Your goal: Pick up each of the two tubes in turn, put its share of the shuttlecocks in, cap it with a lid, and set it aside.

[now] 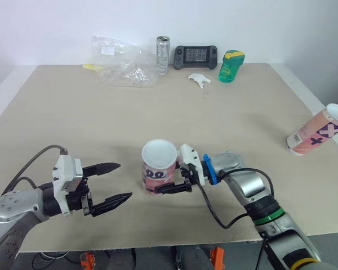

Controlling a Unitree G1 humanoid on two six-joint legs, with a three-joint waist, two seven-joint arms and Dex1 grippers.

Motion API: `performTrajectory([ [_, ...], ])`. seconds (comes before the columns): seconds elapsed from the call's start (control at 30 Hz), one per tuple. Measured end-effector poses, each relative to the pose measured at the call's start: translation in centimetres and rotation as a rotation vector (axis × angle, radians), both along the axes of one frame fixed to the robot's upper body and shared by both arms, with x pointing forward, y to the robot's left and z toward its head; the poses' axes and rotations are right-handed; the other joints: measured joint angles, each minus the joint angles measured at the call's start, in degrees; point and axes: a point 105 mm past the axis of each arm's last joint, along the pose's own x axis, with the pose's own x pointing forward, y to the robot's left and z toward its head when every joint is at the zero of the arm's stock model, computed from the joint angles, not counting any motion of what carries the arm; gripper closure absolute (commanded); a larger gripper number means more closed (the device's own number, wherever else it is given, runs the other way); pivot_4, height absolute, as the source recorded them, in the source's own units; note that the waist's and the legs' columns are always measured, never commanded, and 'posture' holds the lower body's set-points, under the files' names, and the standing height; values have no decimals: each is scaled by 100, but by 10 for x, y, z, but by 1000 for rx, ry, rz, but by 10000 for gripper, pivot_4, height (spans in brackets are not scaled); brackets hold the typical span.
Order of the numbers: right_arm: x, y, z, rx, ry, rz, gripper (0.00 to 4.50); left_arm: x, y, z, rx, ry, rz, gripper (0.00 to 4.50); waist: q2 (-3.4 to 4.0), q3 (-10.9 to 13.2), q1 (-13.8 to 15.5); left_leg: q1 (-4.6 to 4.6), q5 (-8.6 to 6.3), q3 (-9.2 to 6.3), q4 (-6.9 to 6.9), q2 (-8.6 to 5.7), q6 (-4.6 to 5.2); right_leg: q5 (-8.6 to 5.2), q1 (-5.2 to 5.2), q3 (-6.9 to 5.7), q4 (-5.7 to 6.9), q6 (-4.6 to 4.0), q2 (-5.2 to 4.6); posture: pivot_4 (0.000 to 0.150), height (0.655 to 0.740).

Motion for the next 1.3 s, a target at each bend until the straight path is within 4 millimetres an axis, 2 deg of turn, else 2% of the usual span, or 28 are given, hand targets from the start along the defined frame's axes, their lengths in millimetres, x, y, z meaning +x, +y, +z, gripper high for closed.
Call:
performTrajectory([
  [0.07,8,-10,9,20,-22,-57,16431,4,-2,5,-9,-24,-1,0,0,0,2,0,0,0,3,0,0,1,1,1,0,1,1,1500,7236],
  [0.13,24,-32,22,51,-52,-176,16431,13,-8,13,-44,-59,-6,0,3,2,18,-2,0,0,11,-5,0,5,4,3,1,8,0,1500,7236],
  [0.2,50,-73,44,100,-104,-392,16431,27,-15,19,-85,-79,-7,0,4,2,39,-8,0,-1,21,-10,0,10,4,6,1,13,-1,1500,7236],
  [0.23,55,-82,49,110,-114,-437,16431,29,-16,20,-91,-84,-7,0,3,2,47,-11,0,1,24,-11,0,11,4,9,0,16,-2,1500,7236],
  [0.3,71,-121,60,139,-143,-624,16431,41,-23,24,-121,-99,-10,0,3,2,82,-17,0,0,34,-15,0,13,3,10,-1,21,-3,1500,7236],
  [0.33,81,-155,66,157,-160,-783,16431,50,-28,25,-135,-103,-12,0,3,2,94,-21,0,1,35,-15,1,14,2,13,-3,23,-3,1500,7236],
  [0.4,85,-177,67,165,-163,-885,16431,58,-34,27,-159,-108,-15,0,4,2,117,-21,-2,5,36,-19,4,18,2,20,-3,17,-5,1500,7236],
  [0.43,89,-199,65,173,-158,-983,16431,68,-43,31,-189,-124,-26,0,4,2,133,-23,-2,4,41,-22,4,31,2,19,-3,2,-6,1500,7236],
  [0.53,90,-231,59,190,-147,-1126,16431,82,-58,40,-233,-150,-47,0,5,2,141,-29,-2,5,47,-29,4,37,1,26,-4,3,-11,1500,7236],
  [0.67,88,-247,46,189,-121,-1203,16431,95,-72,48,-270,-175,-81,0,9,2,103,-27,-2,13,47,-29,4,39,0,37,-4,7,-10,1500,7236],
  [0.77,88,-254,41,196,-112,-1246,16431,100,-75,51,-272,-192,-88,0,11,2,103,-27,-2,13,48,-30,4,40,1,38,-4,10,-10,1500,7236],
  [0.9,87,-264,33,206,-89,-1300,16431,104,-80,48,-271,-189,-113,0,12,2,116,-29,-2,15,53,-32,4,43,2,40,-5,18,-13,1500,7236],
  [0.93,88,-264,24,210,-56,-1313,16431,106,-80,45,-266,-185,-111,0,12,2,114,-28,-2,16,55,-32,4,44,2,41,-5,19,-13,1500,7236],
  [1.03,88,-262,10,214,5,-1319,6541,105,-80,45,-263,-190,-123,0,13,2,116,-29,-2,16,55,-32,4,46,2,41,-5,22,-13,1500,7236],
  [1.07,88,-262,8,215,13,-1319,1536,105,-80,45,-262,-191,-124,0,13,2,116,-29,-1,16,56,-32,4,47,2,42,-5,24,-13,1500,7236],
  [1.1,88,-263,4,214,29,-1326,251,104,-80,45,-261,-191,-125,0,13,2,115,-28,-1,16,59,-32,4,48,4,42,-5,25,-13,1500,7236],
  [1.2,88,-266,-8,204,77,-1353,251,104,-79,43,-258,-187,-123,0,13,2,117,-29,-1,17,60,-34,4,49,4,43,-5,29,-15,1500,7236],
  [1.3,89,-267,-10,202,90,-1359,251,104,-78,43,-253,-189,-121,0,13,2,117,-28,-1,18,62,-34,3,48,5,44,-5,39,-14,1500,7236],
])
